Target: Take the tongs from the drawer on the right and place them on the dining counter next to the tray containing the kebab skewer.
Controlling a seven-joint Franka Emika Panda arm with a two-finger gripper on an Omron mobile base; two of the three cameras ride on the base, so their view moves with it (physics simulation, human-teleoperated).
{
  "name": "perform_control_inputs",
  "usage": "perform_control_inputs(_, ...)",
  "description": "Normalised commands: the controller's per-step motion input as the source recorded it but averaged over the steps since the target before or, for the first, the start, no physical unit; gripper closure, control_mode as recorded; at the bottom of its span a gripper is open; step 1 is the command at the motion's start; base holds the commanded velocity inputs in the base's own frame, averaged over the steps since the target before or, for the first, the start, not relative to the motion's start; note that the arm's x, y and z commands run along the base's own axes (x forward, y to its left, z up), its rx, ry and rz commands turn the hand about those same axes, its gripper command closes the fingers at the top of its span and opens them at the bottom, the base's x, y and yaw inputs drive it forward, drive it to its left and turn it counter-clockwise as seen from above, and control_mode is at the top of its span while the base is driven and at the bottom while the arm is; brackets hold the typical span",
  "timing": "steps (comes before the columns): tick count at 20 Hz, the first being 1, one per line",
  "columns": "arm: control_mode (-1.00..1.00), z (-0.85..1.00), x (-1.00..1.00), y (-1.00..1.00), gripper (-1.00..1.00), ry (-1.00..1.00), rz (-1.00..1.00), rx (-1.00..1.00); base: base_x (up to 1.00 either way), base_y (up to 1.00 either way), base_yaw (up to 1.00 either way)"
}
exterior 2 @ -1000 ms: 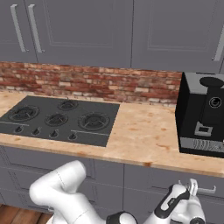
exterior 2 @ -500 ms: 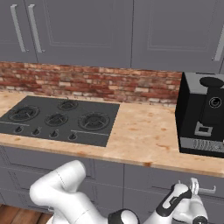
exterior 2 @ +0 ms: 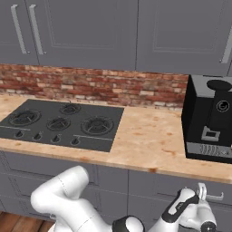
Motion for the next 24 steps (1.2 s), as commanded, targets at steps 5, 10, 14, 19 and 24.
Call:
perform_control_inputs(5, -1.00, -0.34, -0.27, -0.03, 1.00, -0.01, 0.00, 0.00, 0.00, 0.00, 0.00)
perform_control_inputs(10, -1.00, -0.34, -0.43, 0.00, 1.00, -0.05, 0.00, 0.00, 0.00, 0.00, 0.00)
perform_control_inputs(14, -1.00, -0.28, -0.44, 0.00, 1.00, -0.04, 0.00, 0.00, 0.00, 0.00, 0.00)
perform_control_inputs(19, -1.00, -0.26, -0.47, 0.00, 1.00, -0.02, 0.00, 0.00, 0.00, 0.00, 0.00)
perform_control_inputs(24, -1.00, -0.26, -0.49, 0.00, 1.00, -0.01, 0.00, 0.00, 0.00, 0.00, 0.00)
